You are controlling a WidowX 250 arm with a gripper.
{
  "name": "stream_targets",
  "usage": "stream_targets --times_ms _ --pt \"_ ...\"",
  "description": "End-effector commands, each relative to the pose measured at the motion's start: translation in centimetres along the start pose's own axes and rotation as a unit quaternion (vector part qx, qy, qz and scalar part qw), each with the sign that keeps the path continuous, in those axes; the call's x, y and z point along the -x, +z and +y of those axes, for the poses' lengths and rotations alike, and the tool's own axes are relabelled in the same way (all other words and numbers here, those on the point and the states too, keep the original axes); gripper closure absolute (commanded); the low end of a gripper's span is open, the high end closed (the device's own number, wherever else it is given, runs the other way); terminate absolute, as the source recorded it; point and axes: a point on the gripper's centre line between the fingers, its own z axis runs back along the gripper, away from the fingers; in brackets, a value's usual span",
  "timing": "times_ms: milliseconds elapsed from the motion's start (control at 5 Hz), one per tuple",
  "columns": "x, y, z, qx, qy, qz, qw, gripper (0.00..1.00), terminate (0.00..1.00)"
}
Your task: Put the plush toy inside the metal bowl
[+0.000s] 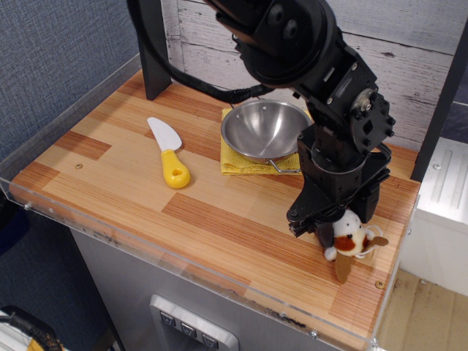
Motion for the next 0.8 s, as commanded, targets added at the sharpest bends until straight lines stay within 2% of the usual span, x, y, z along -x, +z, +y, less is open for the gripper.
stream_targets --times_ms 0,200,600 --pt "0.4 2.4 -0.5 0.022 -0.003 -0.012 0.9997 1.0 0.0" --pt "0.5 3.4 -1.0 0.032 -0.011 -0.01 0.9994 1.0 0.0" --pt "-0.3 9.2 -2.1 0.076 -0.011 -0.031 0.9966 1.0 0.0"
